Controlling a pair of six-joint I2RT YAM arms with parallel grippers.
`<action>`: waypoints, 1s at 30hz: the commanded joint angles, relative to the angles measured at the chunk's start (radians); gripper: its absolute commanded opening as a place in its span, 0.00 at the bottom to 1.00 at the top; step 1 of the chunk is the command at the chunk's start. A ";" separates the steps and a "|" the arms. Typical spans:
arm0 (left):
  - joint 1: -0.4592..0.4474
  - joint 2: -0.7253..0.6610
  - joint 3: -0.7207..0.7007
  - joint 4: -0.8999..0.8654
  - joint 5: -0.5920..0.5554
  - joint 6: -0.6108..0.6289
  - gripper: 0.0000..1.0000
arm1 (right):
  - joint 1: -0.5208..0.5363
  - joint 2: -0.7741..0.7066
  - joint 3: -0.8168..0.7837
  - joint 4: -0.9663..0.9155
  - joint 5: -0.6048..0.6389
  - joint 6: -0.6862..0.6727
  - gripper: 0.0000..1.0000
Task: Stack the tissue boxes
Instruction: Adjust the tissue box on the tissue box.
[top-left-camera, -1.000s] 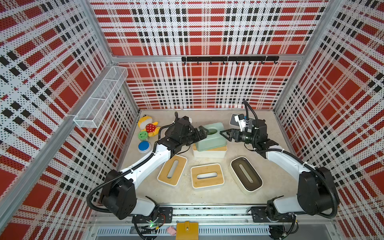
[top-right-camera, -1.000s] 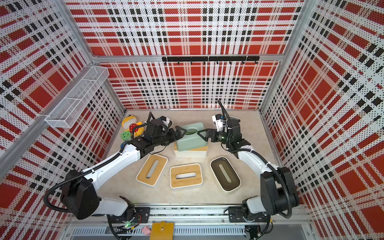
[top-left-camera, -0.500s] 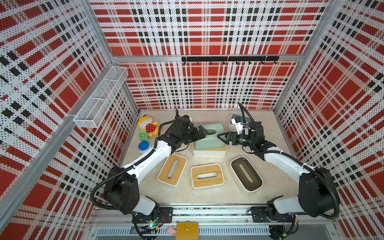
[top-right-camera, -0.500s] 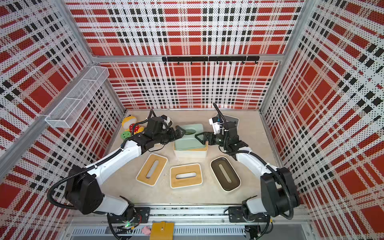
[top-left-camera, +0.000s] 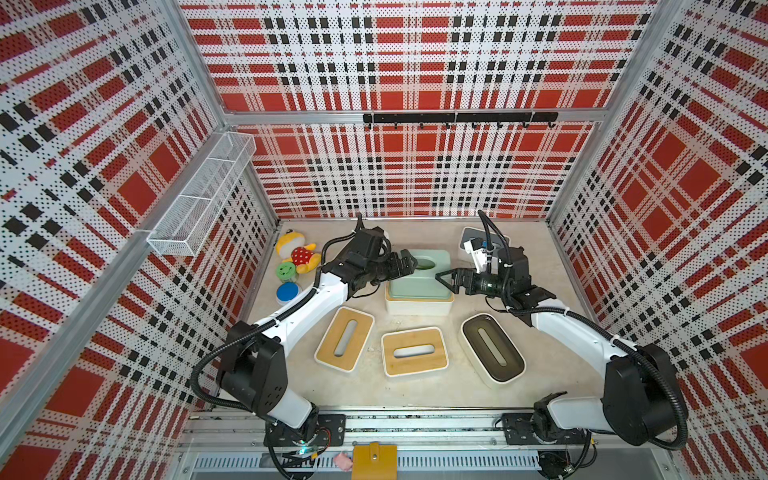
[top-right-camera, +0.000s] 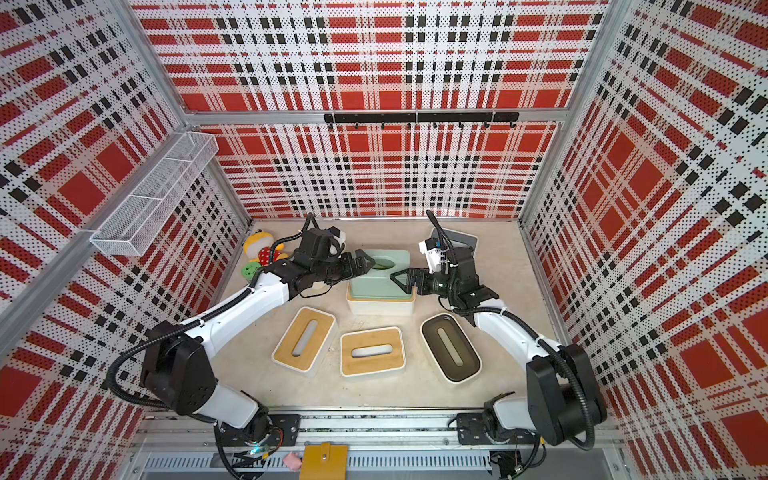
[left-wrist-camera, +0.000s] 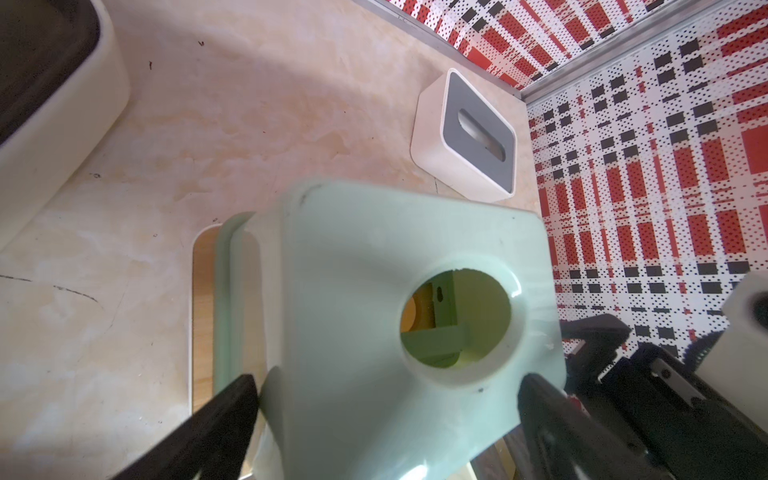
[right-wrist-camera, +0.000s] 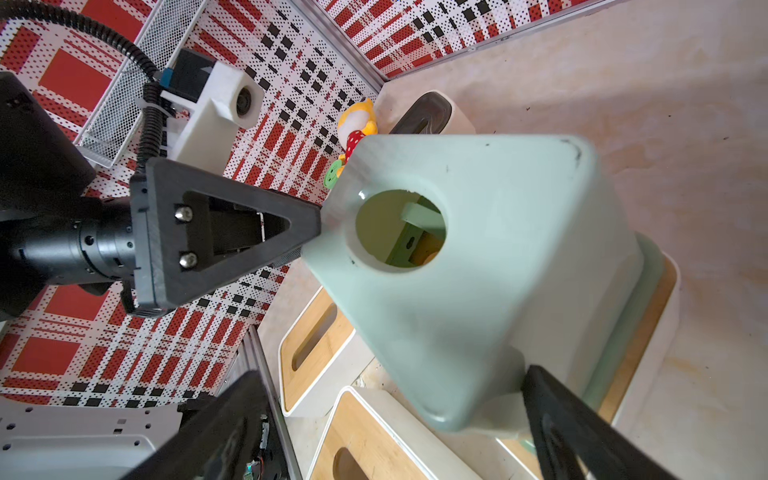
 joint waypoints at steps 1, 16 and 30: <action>-0.020 0.009 0.029 0.003 0.044 0.013 1.00 | 0.020 -0.018 -0.002 0.037 -0.022 -0.008 1.00; -0.024 -0.013 0.007 0.003 0.055 0.018 0.99 | 0.034 -0.030 -0.019 0.036 -0.026 -0.004 0.99; -0.048 -0.030 -0.003 0.003 0.040 0.009 1.00 | 0.037 -0.059 -0.033 0.021 -0.013 -0.016 0.99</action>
